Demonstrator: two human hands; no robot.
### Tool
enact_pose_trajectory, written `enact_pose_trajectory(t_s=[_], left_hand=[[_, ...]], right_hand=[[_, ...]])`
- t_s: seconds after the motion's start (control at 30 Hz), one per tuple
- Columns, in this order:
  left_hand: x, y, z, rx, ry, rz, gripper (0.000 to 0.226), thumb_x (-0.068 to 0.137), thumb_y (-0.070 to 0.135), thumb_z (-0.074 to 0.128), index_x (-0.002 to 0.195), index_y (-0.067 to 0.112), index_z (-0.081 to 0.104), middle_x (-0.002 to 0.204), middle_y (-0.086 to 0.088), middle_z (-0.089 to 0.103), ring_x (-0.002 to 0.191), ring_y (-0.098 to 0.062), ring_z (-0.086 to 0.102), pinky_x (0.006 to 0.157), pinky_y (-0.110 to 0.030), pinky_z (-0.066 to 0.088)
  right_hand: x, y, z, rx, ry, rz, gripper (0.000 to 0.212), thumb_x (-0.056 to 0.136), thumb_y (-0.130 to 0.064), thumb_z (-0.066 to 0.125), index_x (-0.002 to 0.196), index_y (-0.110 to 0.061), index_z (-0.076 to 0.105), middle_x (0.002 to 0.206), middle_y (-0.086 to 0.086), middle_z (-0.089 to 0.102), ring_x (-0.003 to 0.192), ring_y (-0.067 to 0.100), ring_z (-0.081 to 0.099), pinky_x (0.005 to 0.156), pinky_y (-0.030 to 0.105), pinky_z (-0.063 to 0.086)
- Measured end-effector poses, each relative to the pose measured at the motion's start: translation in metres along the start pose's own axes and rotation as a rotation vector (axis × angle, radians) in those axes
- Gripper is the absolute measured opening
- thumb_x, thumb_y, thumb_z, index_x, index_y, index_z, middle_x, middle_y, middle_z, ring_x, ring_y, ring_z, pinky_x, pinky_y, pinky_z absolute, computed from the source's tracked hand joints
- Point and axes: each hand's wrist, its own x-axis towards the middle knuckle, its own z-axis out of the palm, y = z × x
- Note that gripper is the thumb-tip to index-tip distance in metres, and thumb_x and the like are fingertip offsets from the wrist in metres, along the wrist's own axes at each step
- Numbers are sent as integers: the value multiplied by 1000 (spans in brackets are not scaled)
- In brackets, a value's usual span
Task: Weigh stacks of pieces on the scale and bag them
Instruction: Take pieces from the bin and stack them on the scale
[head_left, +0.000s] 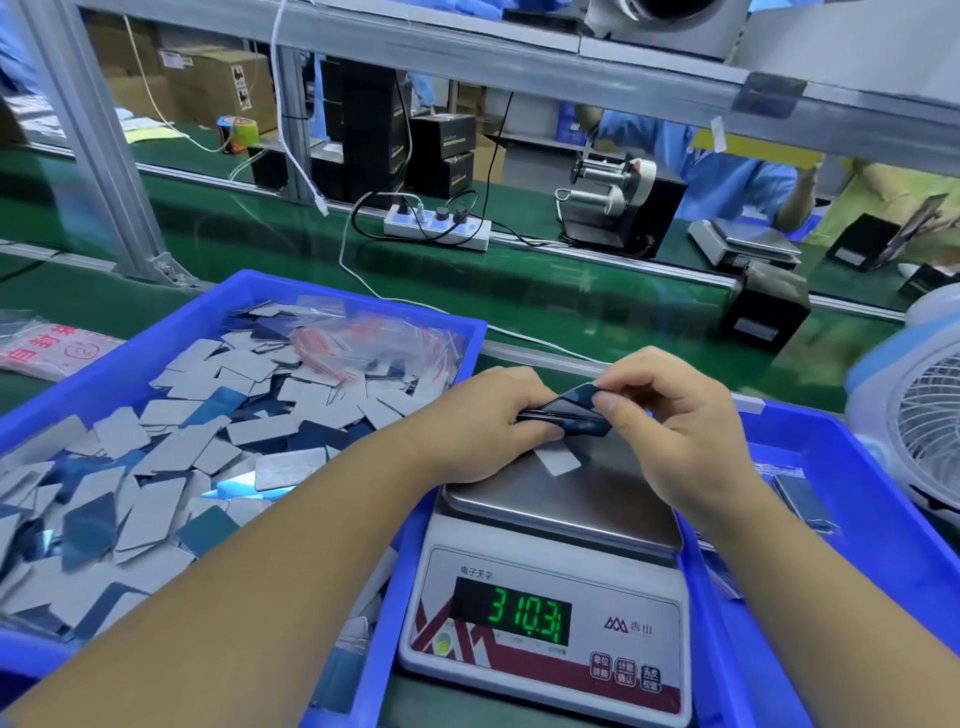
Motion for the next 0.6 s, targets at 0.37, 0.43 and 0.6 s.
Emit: enact_pose_trajectory(t_s=[0.37, 0.43, 0.6], left_hand=[[-2, -1, -3, 32, -33, -17, 13, 100, 27, 58, 101, 21, 70, 102, 6, 55, 92, -9, 52, 85, -27, 41], [-2, -1, -2, 41, -19, -24, 17, 100, 27, 58, 106, 17, 70, 103, 6, 54, 94, -10, 51, 88, -28, 42], [-2, -4, 2, 33, 39, -66, 32, 98, 29, 60, 130, 32, 62, 111, 13, 57, 102, -4, 51, 88, -22, 39]], right_hand=[[9, -10, -8, 462, 252, 114, 28, 86, -7, 61, 82, -33, 70, 70, -7, 66, 63, 18, 64, 59, 26, 51], [14, -11, -18, 535, 313, 119, 23, 87, -11, 62, 84, -33, 69, 68, -8, 63, 61, 17, 62, 58, 25, 49], [10, 4, -10, 298, 299, 355, 39, 94, 2, 57, 103, -35, 67, 68, -5, 59, 57, 13, 55, 51, 23, 46]])
